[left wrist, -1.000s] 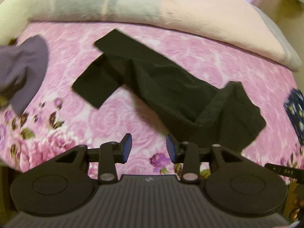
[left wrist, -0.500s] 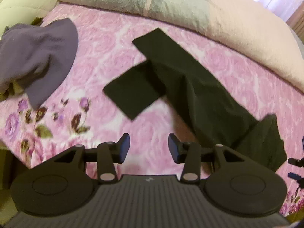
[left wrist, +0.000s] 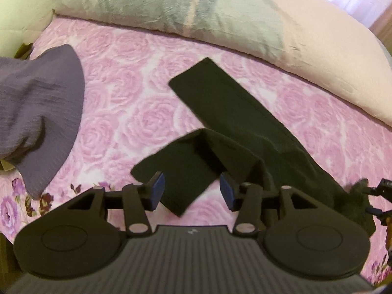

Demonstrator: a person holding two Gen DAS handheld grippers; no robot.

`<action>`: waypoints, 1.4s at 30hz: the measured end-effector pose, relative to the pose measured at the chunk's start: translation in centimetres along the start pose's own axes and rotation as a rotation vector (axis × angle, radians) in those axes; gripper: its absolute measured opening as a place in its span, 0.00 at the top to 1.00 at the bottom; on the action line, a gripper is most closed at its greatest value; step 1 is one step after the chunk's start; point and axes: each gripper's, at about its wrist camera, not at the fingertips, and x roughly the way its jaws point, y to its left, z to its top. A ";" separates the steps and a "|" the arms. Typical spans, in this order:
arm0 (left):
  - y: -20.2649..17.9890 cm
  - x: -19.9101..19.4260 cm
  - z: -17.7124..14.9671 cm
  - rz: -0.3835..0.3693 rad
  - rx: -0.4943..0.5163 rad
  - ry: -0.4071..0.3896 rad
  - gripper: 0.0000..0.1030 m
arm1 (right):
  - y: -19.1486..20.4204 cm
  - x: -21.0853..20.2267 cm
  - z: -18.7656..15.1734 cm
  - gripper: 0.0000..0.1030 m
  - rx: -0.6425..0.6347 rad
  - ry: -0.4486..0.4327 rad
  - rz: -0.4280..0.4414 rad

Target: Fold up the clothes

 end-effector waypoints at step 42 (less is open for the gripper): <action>6.3 -4.6 11.1 -0.246 -0.343 -0.356 0.96 | -5.7 -23.2 8.9 0.96 0.118 -0.586 0.458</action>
